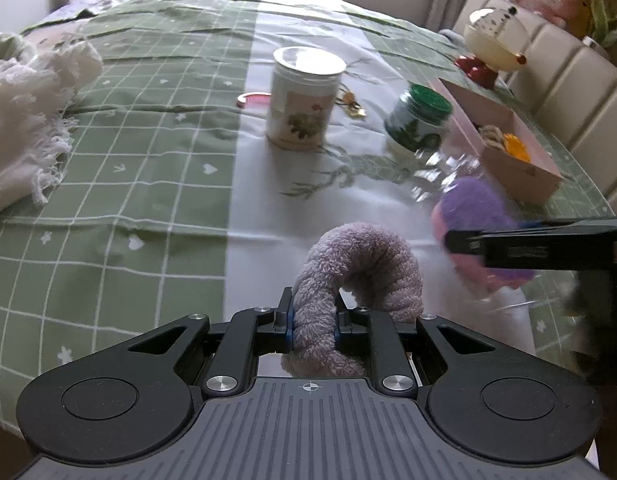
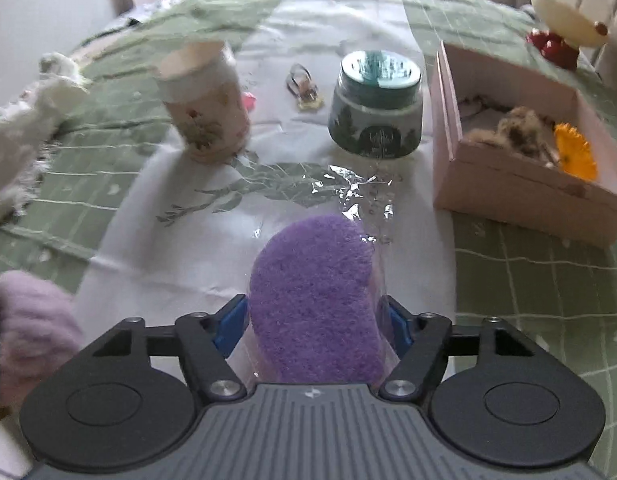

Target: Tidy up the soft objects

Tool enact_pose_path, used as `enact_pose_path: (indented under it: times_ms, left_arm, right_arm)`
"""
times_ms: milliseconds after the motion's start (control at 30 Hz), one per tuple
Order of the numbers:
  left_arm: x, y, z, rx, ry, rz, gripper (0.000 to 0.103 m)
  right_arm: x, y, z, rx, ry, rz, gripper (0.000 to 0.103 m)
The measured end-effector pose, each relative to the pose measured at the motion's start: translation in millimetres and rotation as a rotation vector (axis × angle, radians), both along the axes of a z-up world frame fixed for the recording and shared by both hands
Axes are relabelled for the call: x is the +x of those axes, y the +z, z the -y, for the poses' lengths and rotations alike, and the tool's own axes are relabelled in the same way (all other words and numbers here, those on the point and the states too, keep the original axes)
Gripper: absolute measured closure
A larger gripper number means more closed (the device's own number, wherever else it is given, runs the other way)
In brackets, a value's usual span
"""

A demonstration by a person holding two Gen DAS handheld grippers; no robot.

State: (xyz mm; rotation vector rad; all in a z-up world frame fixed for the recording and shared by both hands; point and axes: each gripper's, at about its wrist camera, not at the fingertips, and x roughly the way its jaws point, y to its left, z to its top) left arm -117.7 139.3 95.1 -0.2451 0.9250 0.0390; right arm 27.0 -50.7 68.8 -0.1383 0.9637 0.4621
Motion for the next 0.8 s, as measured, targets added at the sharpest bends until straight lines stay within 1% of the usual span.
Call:
enact_pose_path:
  times_ms: [67, 133, 233, 333, 400, 500, 600, 700, 800]
  left_arm:
    - [-1.5, 4.6, 13.5, 0.0, -0.027, -0.002, 0.084]
    - [-1.7, 12.1, 31.5, -0.007, -0.076, 0.003, 0.084]
    - [1.6, 30.2, 59.1, -0.051, -0.156, 0.021, 0.084]
    - [10.9, 58.4, 84.0, -0.085, -0.23, 0.065, 0.084]
    - [18.8, 83.6, 98.9, -0.107, -0.284, 0.108, 0.084]
    - [33.0, 121.5, 116.9, -0.111, -0.342, 0.162, 0.084]
    - [48.7, 150.1, 135.6, -0.092, -0.397, 0.216, 0.084]
    - [70.8, 169.2, 153.0, -0.071, -0.429, 0.249, 0.084]
    - [102.0, 179.4, 158.7, -0.113, -0.433, 0.276, 0.084]
  right_arm:
    - [-16.8, 16.7, 11.4, 0.013, 0.011, 0.041, 0.033]
    - [-31.9, 34.9, 28.1, 0.031, 0.019, 0.069, 0.033]
    - [-49.2, 59.9, 54.6, 0.012, 0.009, 0.127, 0.033]
    - [-61.2, 86.3, 84.5, -0.01, -0.029, 0.2, 0.033]
    - [-67.3, 107.4, 109.9, -0.001, -0.074, 0.261, 0.033]
    - [-67.2, 135.6, 142.4, 0.039, -0.134, 0.32, 0.033]
    - [-63.3, 158.9, 169.7, 0.079, -0.17, 0.378, 0.033]
    - [-50.2, 173.5, 184.9, 0.076, -0.193, 0.424, 0.033]
    - [-32.7, 185.2, 194.4, 0.064, -0.21, 0.457, 0.033]
